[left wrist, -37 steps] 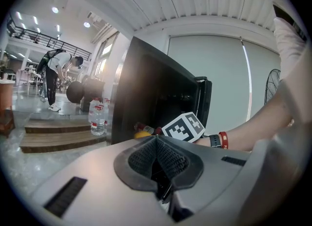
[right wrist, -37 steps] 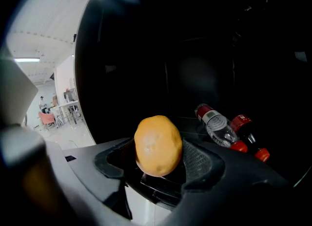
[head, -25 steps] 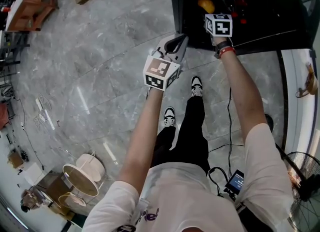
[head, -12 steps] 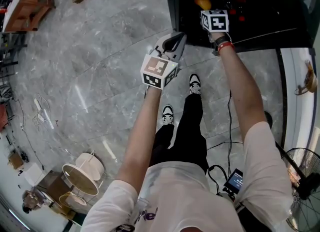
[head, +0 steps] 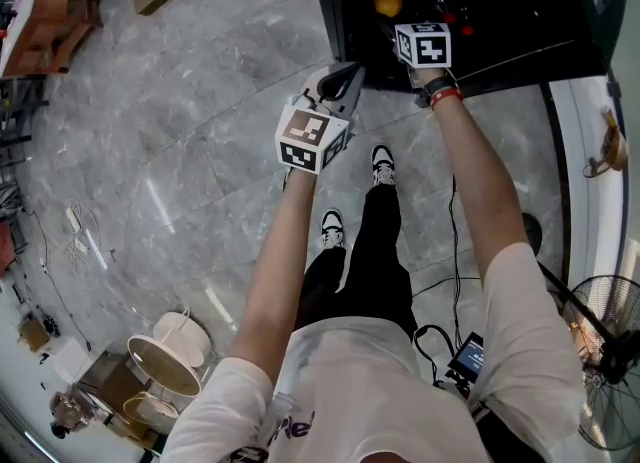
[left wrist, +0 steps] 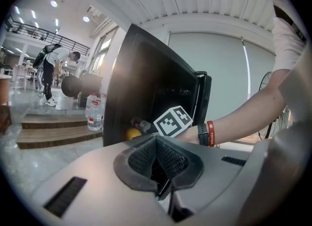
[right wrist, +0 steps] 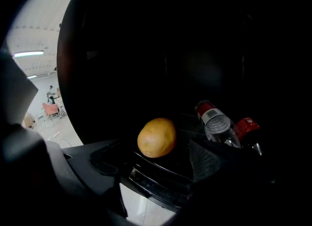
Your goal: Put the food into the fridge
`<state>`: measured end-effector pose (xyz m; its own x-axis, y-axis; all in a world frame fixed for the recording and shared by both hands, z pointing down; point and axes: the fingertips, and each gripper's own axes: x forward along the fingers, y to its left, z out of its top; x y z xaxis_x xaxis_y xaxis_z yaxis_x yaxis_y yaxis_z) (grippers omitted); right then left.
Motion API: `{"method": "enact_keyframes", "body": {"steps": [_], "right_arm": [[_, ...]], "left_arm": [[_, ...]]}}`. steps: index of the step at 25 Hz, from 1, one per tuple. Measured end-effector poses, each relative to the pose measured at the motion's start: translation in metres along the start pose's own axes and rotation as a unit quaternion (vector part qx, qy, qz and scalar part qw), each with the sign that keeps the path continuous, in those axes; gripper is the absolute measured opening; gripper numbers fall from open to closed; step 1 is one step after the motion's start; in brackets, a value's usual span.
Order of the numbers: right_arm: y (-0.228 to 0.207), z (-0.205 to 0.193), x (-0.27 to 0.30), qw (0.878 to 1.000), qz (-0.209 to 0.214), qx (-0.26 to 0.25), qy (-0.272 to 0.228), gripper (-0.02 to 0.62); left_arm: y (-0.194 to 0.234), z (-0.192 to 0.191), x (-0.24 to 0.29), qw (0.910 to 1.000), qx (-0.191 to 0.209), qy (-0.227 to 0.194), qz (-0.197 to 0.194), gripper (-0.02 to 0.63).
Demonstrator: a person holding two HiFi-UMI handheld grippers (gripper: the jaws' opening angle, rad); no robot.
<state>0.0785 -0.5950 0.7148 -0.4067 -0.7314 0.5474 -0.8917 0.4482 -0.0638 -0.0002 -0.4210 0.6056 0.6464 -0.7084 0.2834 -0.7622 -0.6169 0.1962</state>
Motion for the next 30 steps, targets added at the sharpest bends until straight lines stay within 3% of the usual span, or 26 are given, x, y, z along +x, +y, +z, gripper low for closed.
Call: {"method": "enact_keyframes", "body": {"steps": [11,20,30], "right_arm": [[0.003,0.001,-0.045,1.0,-0.015,0.018,0.002,0.407],[0.017,-0.011,-0.084,0.999,-0.002,0.027,0.04,0.394],[0.031,-0.022,-0.129,0.999,0.003,0.012,0.051,0.303]], "left_arm": [[-0.004,0.01,-0.019,0.9995,-0.03,0.002,0.003,0.018],[-0.016,0.017,-0.034,0.9995,-0.029,0.014,-0.003,0.018],[-0.03,0.024,-0.049,0.9994,-0.028,0.011,-0.015,0.018]]}}
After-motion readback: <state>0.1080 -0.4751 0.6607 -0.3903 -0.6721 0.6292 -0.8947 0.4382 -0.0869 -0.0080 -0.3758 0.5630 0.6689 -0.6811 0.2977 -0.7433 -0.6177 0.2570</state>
